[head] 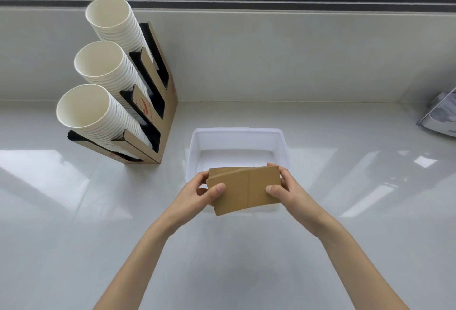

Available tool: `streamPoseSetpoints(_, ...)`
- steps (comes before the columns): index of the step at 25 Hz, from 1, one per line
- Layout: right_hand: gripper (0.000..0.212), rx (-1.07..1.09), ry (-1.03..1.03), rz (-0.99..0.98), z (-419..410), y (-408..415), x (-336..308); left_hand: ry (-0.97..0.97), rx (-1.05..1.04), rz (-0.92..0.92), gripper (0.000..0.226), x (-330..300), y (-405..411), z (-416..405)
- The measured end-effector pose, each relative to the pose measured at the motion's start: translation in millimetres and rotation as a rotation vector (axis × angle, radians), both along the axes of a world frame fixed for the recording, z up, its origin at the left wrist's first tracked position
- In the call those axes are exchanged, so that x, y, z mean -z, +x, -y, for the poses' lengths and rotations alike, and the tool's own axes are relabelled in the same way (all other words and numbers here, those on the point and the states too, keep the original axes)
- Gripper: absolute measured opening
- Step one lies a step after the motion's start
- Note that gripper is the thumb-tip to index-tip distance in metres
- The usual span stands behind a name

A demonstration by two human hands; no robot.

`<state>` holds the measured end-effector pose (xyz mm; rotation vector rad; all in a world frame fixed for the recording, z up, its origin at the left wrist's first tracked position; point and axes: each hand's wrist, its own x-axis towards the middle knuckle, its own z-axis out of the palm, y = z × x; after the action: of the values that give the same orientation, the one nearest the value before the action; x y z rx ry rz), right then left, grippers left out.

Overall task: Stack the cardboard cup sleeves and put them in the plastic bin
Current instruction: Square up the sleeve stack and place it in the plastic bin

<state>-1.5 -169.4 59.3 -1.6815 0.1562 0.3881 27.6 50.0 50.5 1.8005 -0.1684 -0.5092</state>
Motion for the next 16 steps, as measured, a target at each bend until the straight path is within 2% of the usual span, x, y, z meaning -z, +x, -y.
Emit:
streamPoseSetpoints(4, 0.051, 0.026, 0.003, 0.012, 4.3, 21.4, -10.9, -0.007, 0.009, -0.003, 0.047, -11.5, 24.2, 2.0)
streamPoseSetpoints(7, 0.037, 0.061, 0.077, 0.003, 6.0, 37.3, -15.7, -0.023, 0.052, -0.002, 0.057, -15.2, 41.4, 1.0)
streamPoseSetpoints(11, 0.038, 0.094, 0.091, -0.043, 6.8, 56.2, -13.4, -0.028, 0.053, -0.029, 0.067, -15.0, 63.1, 2.5)
streamPoseSetpoints(16, 0.042, 0.047, 0.007, -0.152, 7.3, 80.2, -3.4, 0.032, -0.020, -0.137, 0.041, -2.2, 100.7, 9.2)
